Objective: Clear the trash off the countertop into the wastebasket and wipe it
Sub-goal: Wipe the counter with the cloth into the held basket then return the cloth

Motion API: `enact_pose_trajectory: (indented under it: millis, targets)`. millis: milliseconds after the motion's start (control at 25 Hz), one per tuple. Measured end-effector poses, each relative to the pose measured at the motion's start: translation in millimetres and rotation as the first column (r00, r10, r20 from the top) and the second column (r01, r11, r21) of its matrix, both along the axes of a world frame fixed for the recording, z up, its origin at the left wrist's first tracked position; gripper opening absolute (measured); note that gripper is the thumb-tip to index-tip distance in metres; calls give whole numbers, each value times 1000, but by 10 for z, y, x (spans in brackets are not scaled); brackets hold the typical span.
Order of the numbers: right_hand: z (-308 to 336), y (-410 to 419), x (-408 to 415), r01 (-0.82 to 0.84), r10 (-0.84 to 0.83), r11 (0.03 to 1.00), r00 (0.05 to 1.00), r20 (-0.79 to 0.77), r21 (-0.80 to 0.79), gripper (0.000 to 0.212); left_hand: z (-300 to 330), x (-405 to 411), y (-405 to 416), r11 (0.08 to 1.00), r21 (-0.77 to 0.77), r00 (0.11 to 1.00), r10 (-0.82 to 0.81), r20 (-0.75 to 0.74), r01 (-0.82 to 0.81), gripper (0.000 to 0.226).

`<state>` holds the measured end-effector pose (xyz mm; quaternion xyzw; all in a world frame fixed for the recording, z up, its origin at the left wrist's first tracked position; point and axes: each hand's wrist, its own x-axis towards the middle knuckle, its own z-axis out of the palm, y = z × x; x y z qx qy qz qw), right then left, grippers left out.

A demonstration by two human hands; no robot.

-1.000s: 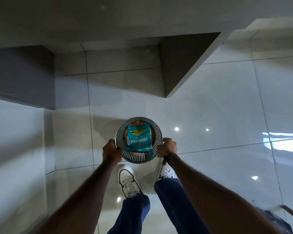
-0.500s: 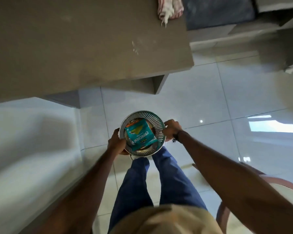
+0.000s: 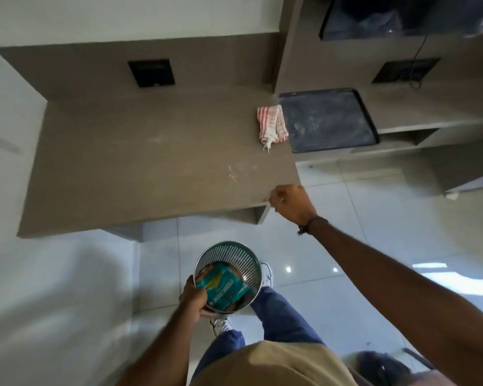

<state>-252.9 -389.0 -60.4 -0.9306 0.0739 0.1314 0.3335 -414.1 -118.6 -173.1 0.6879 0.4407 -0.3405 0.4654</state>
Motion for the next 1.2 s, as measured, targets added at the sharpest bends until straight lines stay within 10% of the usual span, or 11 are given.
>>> enact_pose_trajectory:
  millis: [280,480,600,760,1200]
  targets:
    - [30,-139,1580,237,-225,969,962,154,-66,59,-122,453,-261,987,58,987,152,-47,-149,27]
    - [-192,-133,2428,312,-351,930,913,-209,-195,106,-144,583,-417,963,122,970,242,-14,-239,27]
    - [-278,-244,2639,323,-352,935,887,-300,-143,95,-133,682,-466,964,140,973,231,-19,-226,24]
    - [-226,-504,2593,153,-154,929,988,24,-337,55,-93,783,-525,968,64,970,244,-4,-244,26]
    - [-423,-358,2137,-366,415,812,910,8,-455,56,-35,872,-576,950,33,951,309,28,-310,25]
